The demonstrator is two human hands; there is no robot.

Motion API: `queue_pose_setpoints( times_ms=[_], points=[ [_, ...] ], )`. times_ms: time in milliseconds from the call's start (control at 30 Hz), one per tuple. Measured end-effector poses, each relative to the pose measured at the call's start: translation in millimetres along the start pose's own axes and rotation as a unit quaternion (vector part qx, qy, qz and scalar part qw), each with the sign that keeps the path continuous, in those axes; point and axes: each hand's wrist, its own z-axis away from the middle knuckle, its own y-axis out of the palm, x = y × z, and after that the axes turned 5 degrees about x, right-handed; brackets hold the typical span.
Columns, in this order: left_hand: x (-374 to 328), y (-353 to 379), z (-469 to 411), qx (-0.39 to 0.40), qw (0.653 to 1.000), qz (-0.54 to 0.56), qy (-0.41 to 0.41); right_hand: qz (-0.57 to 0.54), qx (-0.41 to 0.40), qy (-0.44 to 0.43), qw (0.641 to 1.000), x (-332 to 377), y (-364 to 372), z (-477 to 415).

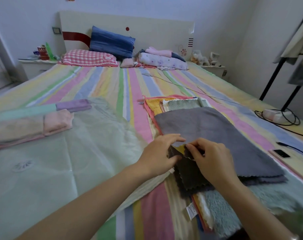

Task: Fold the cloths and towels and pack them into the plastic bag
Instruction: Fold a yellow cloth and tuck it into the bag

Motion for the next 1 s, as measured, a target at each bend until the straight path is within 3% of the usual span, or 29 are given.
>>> queue_pose_setpoints(
  times_ms=[167,233,400,533,667,767,867,1000],
  points=[
    [-2,-9,-12,0.035,0.985,0.167,-0.037,-0.129,-0.018,-0.003,0.992,6,-1,0],
    [5,-15,-10,0.023,0.981,0.184,-0.055,-0.173,0.013,0.001,0.985,7,0,3],
    [20,-49,6,-0.060,0.970,0.220,-0.089,0.087,0.030,-0.055,0.994,-12,23,11],
    [45,-94,29,-0.143,0.956,0.238,-0.094,0.107,0.034,0.029,0.993,-11,28,12],
    [73,-139,62,-0.244,0.913,0.303,-0.124,0.037,0.096,0.043,0.994,5,32,5],
    [94,-162,91,-0.272,0.901,0.306,-0.143,-0.209,0.153,0.034,0.965,32,26,-3],
    [104,-167,123,-0.230,0.924,0.256,-0.169,-0.316,0.234,0.012,0.919,64,4,-11],
    [99,-157,162,-0.113,0.937,0.239,-0.227,-0.248,0.426,-0.002,0.870,83,-29,-21]
  ],
)
